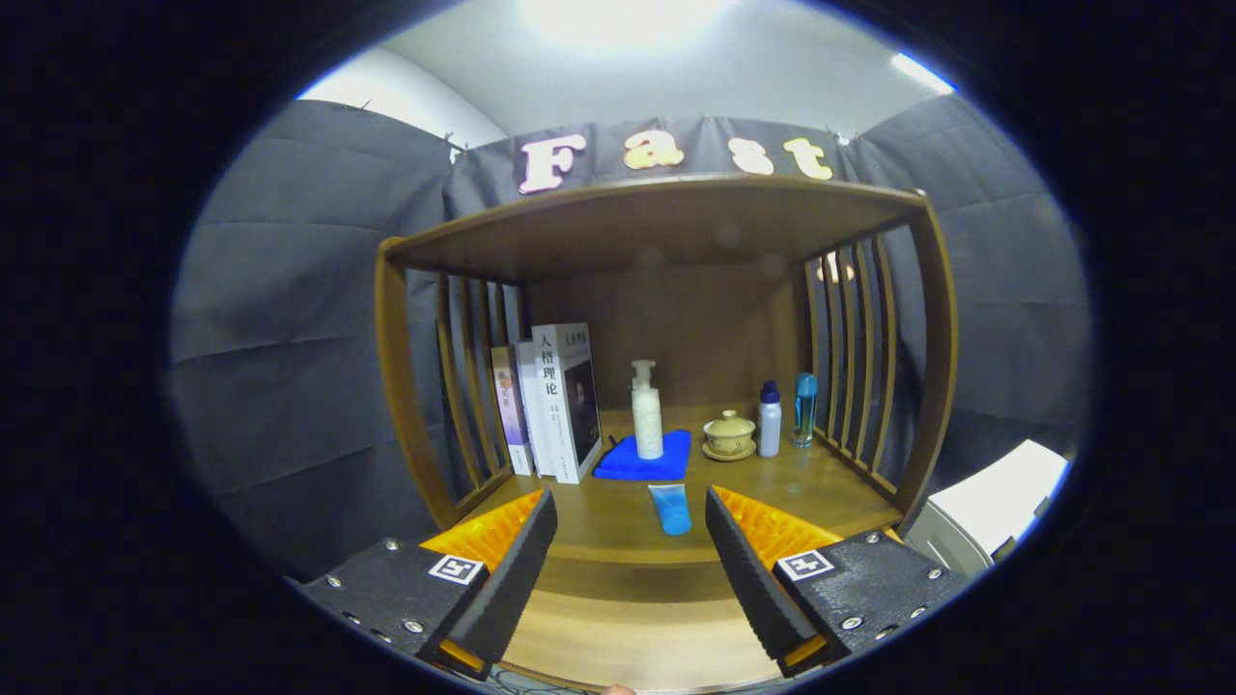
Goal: Pull open the drawer, take out the items inside it, and place them on the countertop above the cabinet.
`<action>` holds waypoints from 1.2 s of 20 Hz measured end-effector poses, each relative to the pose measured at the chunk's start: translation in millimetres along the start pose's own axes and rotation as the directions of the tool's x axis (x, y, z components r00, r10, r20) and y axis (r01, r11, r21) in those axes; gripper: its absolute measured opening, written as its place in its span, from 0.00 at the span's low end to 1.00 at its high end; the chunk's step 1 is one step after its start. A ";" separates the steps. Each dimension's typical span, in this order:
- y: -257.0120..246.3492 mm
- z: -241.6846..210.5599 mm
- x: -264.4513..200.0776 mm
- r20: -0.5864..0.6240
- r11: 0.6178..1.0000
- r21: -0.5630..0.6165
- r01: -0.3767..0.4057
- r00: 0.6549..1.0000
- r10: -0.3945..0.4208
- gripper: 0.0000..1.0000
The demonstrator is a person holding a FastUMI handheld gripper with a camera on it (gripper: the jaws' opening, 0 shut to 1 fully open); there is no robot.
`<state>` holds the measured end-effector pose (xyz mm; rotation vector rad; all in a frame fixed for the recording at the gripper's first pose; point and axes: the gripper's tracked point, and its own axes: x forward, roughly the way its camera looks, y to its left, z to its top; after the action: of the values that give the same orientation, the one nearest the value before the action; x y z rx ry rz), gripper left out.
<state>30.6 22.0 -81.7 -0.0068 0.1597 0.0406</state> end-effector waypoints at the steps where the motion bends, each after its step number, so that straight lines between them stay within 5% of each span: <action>1: 3.1 -3.3 -10.9 0.014 1.000 -0.010 0.004 1.000 -0.004 0.95; 11: 34.1 -46.3 -95.8 0.157 0.997 -0.076 0.004 0.988 0.008 0.95; 24: 16.9 -153.8 -128.5 0.038 0.997 -0.053 0.054 0.998 -0.052 0.95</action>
<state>-121.3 32.3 -213.2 -0.0637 0.1220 -0.0082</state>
